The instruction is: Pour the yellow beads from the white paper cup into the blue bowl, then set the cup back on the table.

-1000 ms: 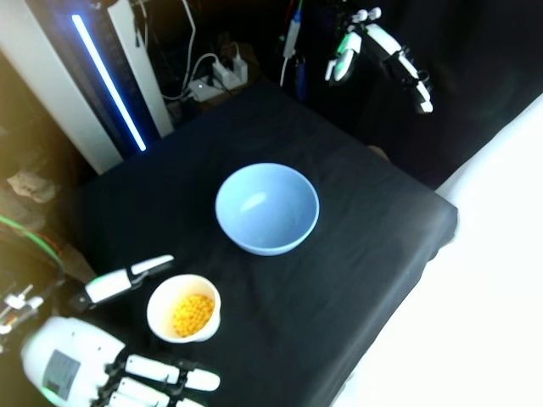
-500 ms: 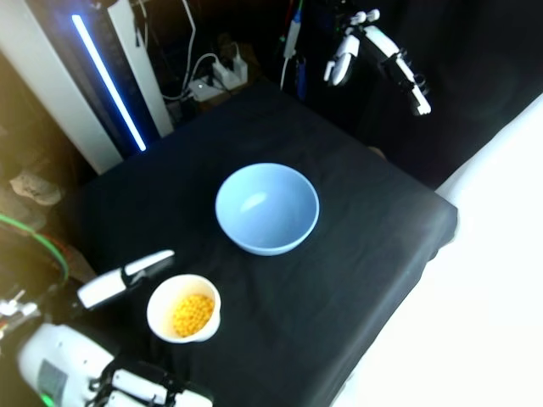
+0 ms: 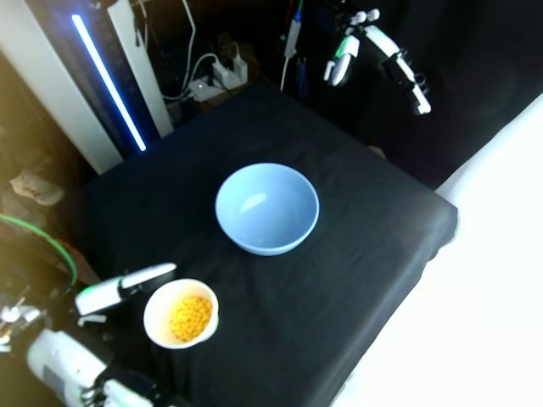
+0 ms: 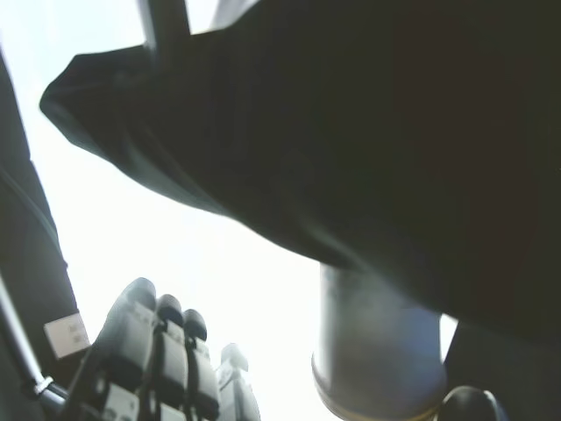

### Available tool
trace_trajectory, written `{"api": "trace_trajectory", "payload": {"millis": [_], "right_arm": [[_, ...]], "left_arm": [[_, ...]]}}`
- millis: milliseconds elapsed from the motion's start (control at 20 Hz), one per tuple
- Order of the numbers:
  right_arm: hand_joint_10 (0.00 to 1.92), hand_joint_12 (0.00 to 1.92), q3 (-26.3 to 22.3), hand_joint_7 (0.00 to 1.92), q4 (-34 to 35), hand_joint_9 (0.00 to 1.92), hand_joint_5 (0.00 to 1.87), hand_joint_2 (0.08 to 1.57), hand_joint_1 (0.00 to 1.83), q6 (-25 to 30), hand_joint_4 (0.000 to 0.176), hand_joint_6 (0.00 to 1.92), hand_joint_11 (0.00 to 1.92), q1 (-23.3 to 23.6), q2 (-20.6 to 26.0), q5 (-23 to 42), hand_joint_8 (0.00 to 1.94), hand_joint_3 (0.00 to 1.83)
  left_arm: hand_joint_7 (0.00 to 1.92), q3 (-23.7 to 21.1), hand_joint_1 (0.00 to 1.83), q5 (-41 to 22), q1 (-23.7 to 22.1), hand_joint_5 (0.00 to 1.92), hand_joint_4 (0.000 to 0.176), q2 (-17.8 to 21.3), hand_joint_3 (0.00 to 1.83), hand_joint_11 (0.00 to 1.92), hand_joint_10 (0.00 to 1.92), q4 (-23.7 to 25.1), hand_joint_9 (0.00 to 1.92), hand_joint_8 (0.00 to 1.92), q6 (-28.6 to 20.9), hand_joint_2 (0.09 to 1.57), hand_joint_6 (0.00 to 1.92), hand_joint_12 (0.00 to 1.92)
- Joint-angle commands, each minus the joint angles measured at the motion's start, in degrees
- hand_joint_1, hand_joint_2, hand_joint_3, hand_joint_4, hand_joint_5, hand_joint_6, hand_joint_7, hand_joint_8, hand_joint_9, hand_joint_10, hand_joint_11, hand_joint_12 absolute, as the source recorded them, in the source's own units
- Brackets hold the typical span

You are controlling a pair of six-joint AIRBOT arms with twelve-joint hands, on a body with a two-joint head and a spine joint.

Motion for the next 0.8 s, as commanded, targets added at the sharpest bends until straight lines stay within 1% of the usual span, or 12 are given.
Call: {"api": "trace_trajectory", "payload": {"millis": [0, 50, 100, 150, 250, 400, 500, 550, 600, 650, 700, 750], "right_arm": [[0.00, 0.00, 0.57, 0.00, 0.65, 0.00, 0.00, 0.64, 0.61, 0.96, 0.167, 0.00, 0.00, 0.21, 0.00, 7.10, 0.00, 0.01], [0.00, 0.00, 0.58, 0.00, 0.65, 0.00, 0.00, 0.66, 0.61, 0.96, 0.166, 0.00, 0.00, 0.19, -0.21, 7.10, 0.00, 0.01], [0.00, 0.00, 0.58, 0.00, 0.65, 0.00, 0.01, 0.64, 0.63, 0.96, 0.173, 0.00, 0.00, 0.18, -0.36, 7.10, 0.00, 0.00], [0.00, 0.00, 0.59, 0.00, 0.65, 0.00, 0.02, 0.64, 0.64, 0.96, 0.171, 0.01, 0.00, 0.18, -0.57, 7.10, 0.00, 0.00], [0.00, 0.00, 0.67, 0.00, 0.64, 0.00, 0.04, 0.63, 0.65, 0.96, 0.165, 0.01, 0.00, 0.18, -0.86, 7.09, 0.00, 0.00], [0.00, 0.00, 0.79, 0.00, 0.64, 0.00, 0.05, 0.64, 0.64, 0.96, 0.136, 0.01, 0.00, 0.19, -1.23, 7.06, 0.00, 0.00], [0.00, 0.00, 0.87, 0.00, 0.65, 0.00, 0.06, 0.63, 0.64, 0.96, 0.136, 0.01, 0.00, 0.19, -1.44, 7.05, 0.00, 0.00], [0.00, 0.00, 0.94, 0.00, 0.65, 0.00, 0.10, 0.63, 0.63, 0.96, 0.138, 0.01, 0.00, 0.19, -1.55, 7.04, 0.00, 0.00], [0.00, 0.00, 0.98, 0.00, 0.65, 0.00, 0.13, 0.62, 0.61, 0.96, 0.129, 0.01, 0.00, 0.19, -1.69, 7.02, 0.00, 0.00], [0.00, 0.00, 0.98, 0.00, 0.65, 0.00, 0.14, 0.63, 0.61, 0.96, 0.114, 0.02, 0.00, 0.19, -1.76, 7.01, 0.00, 0.00], [0.00, 0.00, 0.98, 0.00, 0.64, 0.00, 0.18, 0.64, 0.62, 0.96, 0.103, 0.01, 0.00, 0.19, -1.89, 7.00, 0.00, 0.00], [0.00, 0.00, 0.98, 0.00, 0.64, 0.00, 0.20, 0.64, 0.63, 0.96, 0.096, 0.01, 0.00, 0.19, -1.98, 6.98, 0.00, 0.00]], "left_arm": [[0.20, 0.31, 0.48, -6.96, -0.08, 0.16, 0.176, 0.09, 0.00, 0.03, 0.00, -1.05, 0.09, 0.00, -0.44, 0.76, 0.01, 0.03], [0.19, 0.32, 0.47, -6.96, -0.07, 0.15, 0.176, 0.09, 0.00, 0.04, 0.01, -1.08, 0.10, 0.00, -0.44, 0.76, 0.00, 0.04], [0.19, 0.32, 0.48, -6.96, -0.07, 0.16, 0.176, 0.08, 0.00, 0.04, 0.01, -1.12, 0.10, 0.00, -0.44, 0.76, 0.01, 0.04], [0.18, 0.36, 0.48, -6.91, -0.07, 0.16, 0.176, 0.02, 0.00, 0.03, 0.00, -1.16, 0.10, 0.00, -0.44, 0.76, 0.01, 0.04], [0.18, 0.42, 0.47, -6.83, -0.07, 0.15, 0.176, -0.11, 0.00, 0.02, 0.00, -1.20, 0.09, 0.00, -0.44, 0.75, 0.00, 0.03], [0.18, 0.45, 0.47, -6.74, -0.06, 0.16, 0.176, -0.26, 0.00, 0.03, 0.00, -1.28, 0.09, 0.00, -0.45, 0.76, 0.00, 0.03], [0.18, 0.48, 0.46, -6.68, -0.06, 0.17, 0.176, -0.27, 0.00, 0.02, 0.00, -1.29, 0.09, 0.00, -0.45, 0.76, 0.00, 0.03], [0.18, 0.48, 0.46, -6.68, -0.06, 0.17, 0.176, -0.29, 0.00, 0.02, 0.00, -1.29, 0.09, 0.00, -0.45, 0.76, 0.01, 0.03], [0.18, 0.48, 0.46, -6.66, -0.06, 0.17, 0.176, -0.30, 0.00, 0.01, 0.00, -1.29, 0.08, 0.00, -0.45, 0.77, 0.01, 0.03], [0.18, 0.48, 0.46, -6.63, -0.06, 0.17, 0.176, -0.31, 0.00, 0.01, 0.00, -1.29, 0.09, 0.00, -0.45, 0.77, 0.00, 0.03], [0.18, 0.49, 0.46, -6.59, -0.06, 0.16, 0.176, -0.33, 0.00, 0.01, 0.00, -1.29, 0.08, 0.00, -0.45, 0.77, 0.00, 0.03], [0.18, 0.52, 0.47, -6.55, -0.06, 0.17, 0.176, -0.34, 0.00, 0.01, 0.00, -1.29, 0.09, 0.00, -0.45, 0.76, 0.00, 0.03]]}}
